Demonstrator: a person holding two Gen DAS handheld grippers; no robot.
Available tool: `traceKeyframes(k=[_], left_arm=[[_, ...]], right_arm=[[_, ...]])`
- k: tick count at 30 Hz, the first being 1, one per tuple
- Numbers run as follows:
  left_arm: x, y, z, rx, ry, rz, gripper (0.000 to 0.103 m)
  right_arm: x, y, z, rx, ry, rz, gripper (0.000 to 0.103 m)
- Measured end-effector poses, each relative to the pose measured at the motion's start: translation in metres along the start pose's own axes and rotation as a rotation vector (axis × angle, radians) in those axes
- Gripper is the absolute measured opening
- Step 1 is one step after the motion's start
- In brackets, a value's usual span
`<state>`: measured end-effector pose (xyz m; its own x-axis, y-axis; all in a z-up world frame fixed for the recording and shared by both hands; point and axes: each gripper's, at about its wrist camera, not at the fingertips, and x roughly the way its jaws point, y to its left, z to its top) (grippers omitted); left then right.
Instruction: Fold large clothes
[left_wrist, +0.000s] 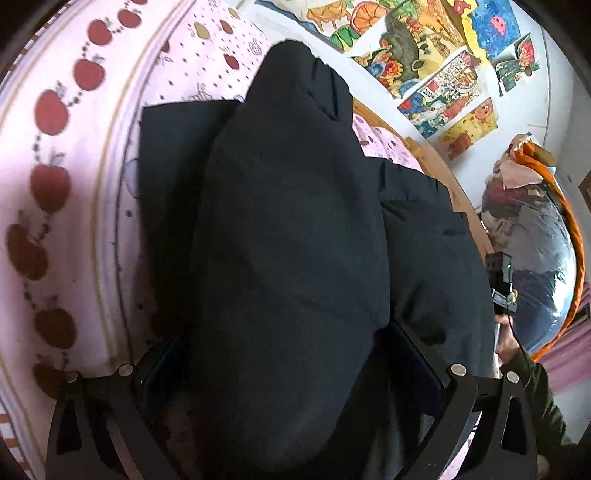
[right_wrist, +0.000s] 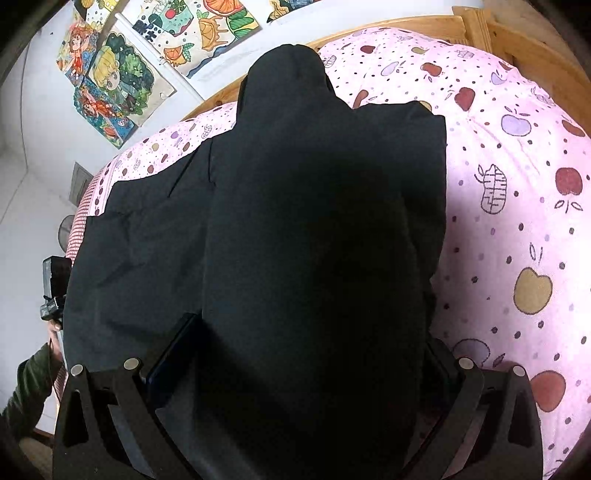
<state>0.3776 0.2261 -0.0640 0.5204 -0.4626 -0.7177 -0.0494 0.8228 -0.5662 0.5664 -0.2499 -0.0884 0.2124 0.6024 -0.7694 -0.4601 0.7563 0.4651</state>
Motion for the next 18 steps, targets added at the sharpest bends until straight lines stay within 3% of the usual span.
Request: traceKeyframes(k=[10, 16, 18], left_arm=[[0.007, -0.007, 0.0, -0.015, 0.01, 0.014, 0.101], [-0.003, -0.006, -0.004, -0.065, -0.032, -0.006, 0.073], [-0.007, -0.005, -0.005, -0.092, -0.046, -0.018, 0.065]], right_arm=[[-0.003, -0.006, -0.003, 0.013, -0.008, -0.027, 0.102], [-0.005, 0.004, -0.007, 0.026, -0.019, -0.055, 0.102], [-0.007, 0.011, -0.009, 0.026, -0.027, -0.071, 0.097]])
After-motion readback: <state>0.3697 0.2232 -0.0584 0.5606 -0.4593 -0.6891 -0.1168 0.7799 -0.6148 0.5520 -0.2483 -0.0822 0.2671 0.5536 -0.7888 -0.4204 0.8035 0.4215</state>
